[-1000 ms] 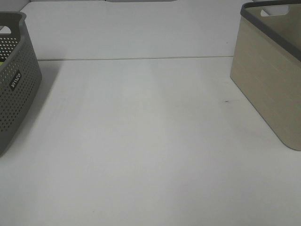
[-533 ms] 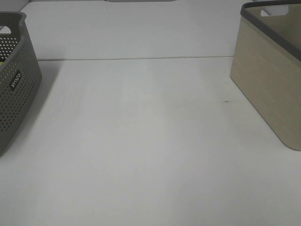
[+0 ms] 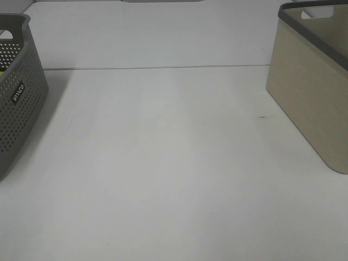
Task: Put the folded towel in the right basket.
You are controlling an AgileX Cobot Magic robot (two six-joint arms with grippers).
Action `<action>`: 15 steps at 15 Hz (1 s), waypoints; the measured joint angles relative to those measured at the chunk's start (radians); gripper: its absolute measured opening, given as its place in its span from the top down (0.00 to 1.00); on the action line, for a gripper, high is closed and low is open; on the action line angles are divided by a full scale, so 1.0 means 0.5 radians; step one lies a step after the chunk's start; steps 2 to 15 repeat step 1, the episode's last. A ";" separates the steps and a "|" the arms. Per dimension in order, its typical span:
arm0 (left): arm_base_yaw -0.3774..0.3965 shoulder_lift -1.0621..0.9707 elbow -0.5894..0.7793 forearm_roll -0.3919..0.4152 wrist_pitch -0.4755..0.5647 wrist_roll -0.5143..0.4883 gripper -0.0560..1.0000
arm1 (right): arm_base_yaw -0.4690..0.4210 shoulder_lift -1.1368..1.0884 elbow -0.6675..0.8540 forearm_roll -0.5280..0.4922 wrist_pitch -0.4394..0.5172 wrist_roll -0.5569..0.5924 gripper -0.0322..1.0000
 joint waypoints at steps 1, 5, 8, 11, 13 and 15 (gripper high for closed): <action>0.000 0.000 0.000 0.000 0.000 0.000 0.01 | 0.000 0.000 0.000 0.000 -0.002 0.000 0.03; 0.000 0.000 0.000 0.000 0.000 0.000 0.01 | 0.000 0.000 0.000 0.000 -0.002 0.000 0.03; 0.000 0.000 0.000 0.000 0.000 0.000 0.01 | 0.000 0.000 0.000 0.000 -0.002 0.000 0.03; 0.000 0.000 0.000 0.000 0.000 0.000 0.01 | 0.000 0.000 0.000 0.000 -0.002 0.000 0.03; 0.000 0.000 0.000 0.000 0.000 0.000 0.01 | 0.000 0.000 0.000 0.000 -0.002 0.000 0.03; 0.000 0.000 0.000 0.000 0.000 0.000 0.01 | 0.000 0.000 0.000 0.000 -0.002 0.000 0.03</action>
